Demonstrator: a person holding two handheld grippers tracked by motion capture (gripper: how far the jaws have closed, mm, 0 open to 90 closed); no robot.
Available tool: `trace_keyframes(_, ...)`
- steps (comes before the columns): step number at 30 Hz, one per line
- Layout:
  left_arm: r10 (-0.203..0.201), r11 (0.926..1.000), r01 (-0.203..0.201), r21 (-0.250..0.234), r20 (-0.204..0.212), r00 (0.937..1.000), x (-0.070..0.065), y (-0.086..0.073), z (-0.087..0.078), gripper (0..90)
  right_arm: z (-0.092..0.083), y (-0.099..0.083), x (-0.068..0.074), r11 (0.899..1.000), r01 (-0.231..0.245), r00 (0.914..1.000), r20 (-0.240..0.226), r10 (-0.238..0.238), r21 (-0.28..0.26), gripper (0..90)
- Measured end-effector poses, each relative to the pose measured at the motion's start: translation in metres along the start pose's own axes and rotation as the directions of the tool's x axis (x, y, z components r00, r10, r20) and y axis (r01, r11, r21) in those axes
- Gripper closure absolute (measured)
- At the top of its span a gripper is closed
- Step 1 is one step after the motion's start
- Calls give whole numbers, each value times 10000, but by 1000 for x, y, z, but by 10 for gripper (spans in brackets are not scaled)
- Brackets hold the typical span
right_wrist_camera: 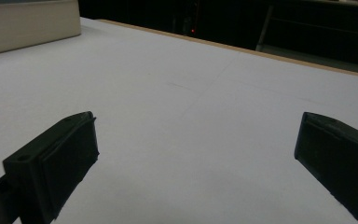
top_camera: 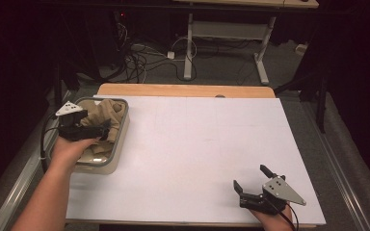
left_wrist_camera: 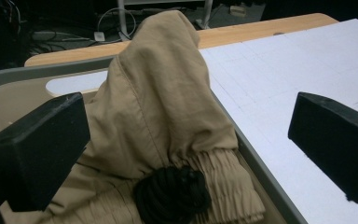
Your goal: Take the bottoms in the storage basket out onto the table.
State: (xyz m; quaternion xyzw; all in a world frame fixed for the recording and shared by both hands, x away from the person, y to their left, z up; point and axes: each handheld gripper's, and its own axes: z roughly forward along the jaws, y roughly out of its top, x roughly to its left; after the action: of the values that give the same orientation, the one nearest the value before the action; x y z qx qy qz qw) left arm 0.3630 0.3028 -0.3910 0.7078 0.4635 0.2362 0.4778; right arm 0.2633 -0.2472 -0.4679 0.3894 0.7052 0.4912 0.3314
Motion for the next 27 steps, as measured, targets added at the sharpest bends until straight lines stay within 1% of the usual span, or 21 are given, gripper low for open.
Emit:
trace_keyframes(2,-27,9998,27,175,14,10000,4,4,7,0,0,0,1,10000,54,10000,-18,-54,2,4)
trace_keyframes(4,59,9993,-55,362,-126,9999,7,7,12,0,-1,0,1,10000,38,10000,-12,-38,-18,4)
trace_keyframes(7,31,9984,-25,568,-101,9999,11,11,19,0,-1,0,0,10000,-12,10000,55,12,-45,4)
trace_keyframes(9,-16,9976,31,685,-215,9998,15,14,22,0,-1,0,-1,10000,14,10000,58,-14,-19,4)
trace_keyframes(13,-216,9965,233,798,-224,9995,23,19,30,0,-2,0,0,10000,14,10000,56,-14,-25,4)
trace_keyframes(15,-152,9951,182,970,-321,9994,26,22,34,0,-2,0,0,10000,12,10000,66,-12,-29,4)
trace_keyframes(16,-204,9944,232,1032,-273,9994,29,23,36,0,-2,0,0,10000,9,10000,66,-9,-31,4)
trace_keyframes(17,-341,9935,362,1076,-213,9992,32,24,38,0,-2,0,0,10000,7,10000,72,-7,-33,4)
trace_keyframes(20,-666,9895,680,1274,-149,9977,43,26,45,0,-2,0,0,10000,21,10000,74,-20,-38,4)
trace_keyframes(22,-681,9861,723,1495,-336,9971,49,28,50,0,-2,1,1,10000,28,10000,82,-28,-50,4)
trace_keyframes(23,-766,9843,815,1566,-368,9964,53,28,52,0,-2,1,1,10000,33,10000,82,-33,-48,4)
trace_keyframes(25,-1113,9787,1150,1698,-317,9933,59,30,57,0,-2,0,1,10000,33,10000,83,-33,-42,4)
trace_keyframes(27,-1231,9740,1265,1878,-296,9919,64,31,62,0,-2,0,1,10000,21,10000,97,-20,-37,4)
